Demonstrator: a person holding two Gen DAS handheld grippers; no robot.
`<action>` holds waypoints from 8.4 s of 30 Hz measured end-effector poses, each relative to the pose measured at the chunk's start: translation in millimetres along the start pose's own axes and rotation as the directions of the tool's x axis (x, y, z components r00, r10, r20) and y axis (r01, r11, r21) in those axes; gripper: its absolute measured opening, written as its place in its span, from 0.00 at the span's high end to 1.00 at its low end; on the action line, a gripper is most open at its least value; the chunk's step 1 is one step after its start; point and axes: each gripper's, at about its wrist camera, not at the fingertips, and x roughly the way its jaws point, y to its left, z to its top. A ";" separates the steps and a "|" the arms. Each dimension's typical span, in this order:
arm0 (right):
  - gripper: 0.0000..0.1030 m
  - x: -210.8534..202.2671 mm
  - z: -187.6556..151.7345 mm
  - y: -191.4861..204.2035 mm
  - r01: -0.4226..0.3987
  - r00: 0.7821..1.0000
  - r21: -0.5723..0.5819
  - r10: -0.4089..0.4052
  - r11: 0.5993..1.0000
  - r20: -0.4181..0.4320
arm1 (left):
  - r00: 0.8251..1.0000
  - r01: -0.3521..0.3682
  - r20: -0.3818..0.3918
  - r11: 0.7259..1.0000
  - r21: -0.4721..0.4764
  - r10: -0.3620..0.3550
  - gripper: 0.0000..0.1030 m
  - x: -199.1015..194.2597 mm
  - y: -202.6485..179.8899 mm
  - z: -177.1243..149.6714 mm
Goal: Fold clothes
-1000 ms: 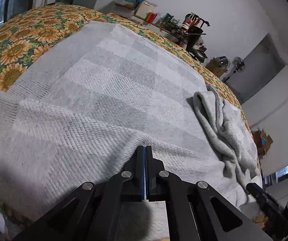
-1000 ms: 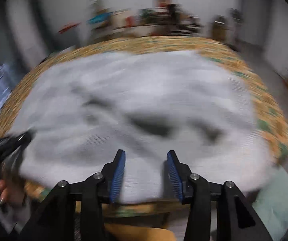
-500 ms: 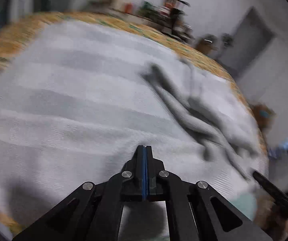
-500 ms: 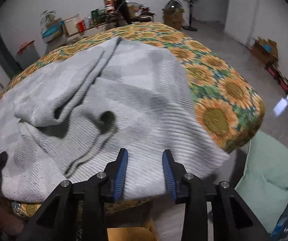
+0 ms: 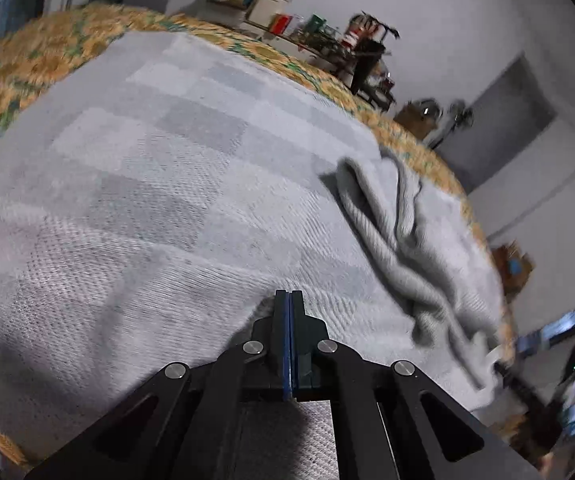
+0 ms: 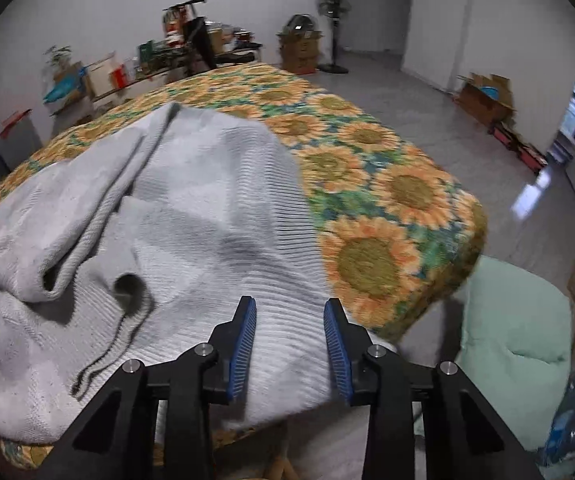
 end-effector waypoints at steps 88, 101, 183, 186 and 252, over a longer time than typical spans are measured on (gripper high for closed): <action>0.32 -78.9 -134.9 408.4 -0.563 0.755 -0.755 0.579 0.336 -0.306 | 0.966 -0.142 0.172 0.952 -0.273 0.193 0.98 -107.7 138.0 -3.8; 0.31 -85.3 -139.1 403.0 -0.691 0.651 -0.681 0.618 0.242 -0.441 | 0.951 -0.184 0.172 0.916 -0.356 0.257 0.98 -102.5 147.6 -4.8; 0.28 -39.5 -67.2 242.0 -0.488 0.863 -0.542 0.472 0.685 -0.180 | 0.997 -0.073 0.009 0.991 0.109 0.073 0.97 -25.2 5.0 7.1; 0.38 -42.9 -58.1 224.7 -0.467 0.874 -0.531 0.460 0.707 -0.156 | 0.992 -0.126 -0.010 0.989 0.080 0.127 0.97 -8.9 13.5 6.4; 0.37 -8.6 -11.1 90.7 -0.274 0.961 -0.233 0.271 0.933 -0.045 | 0.988 0.031 -0.148 0.895 0.445 0.040 0.97 49.1 -141.7 -16.8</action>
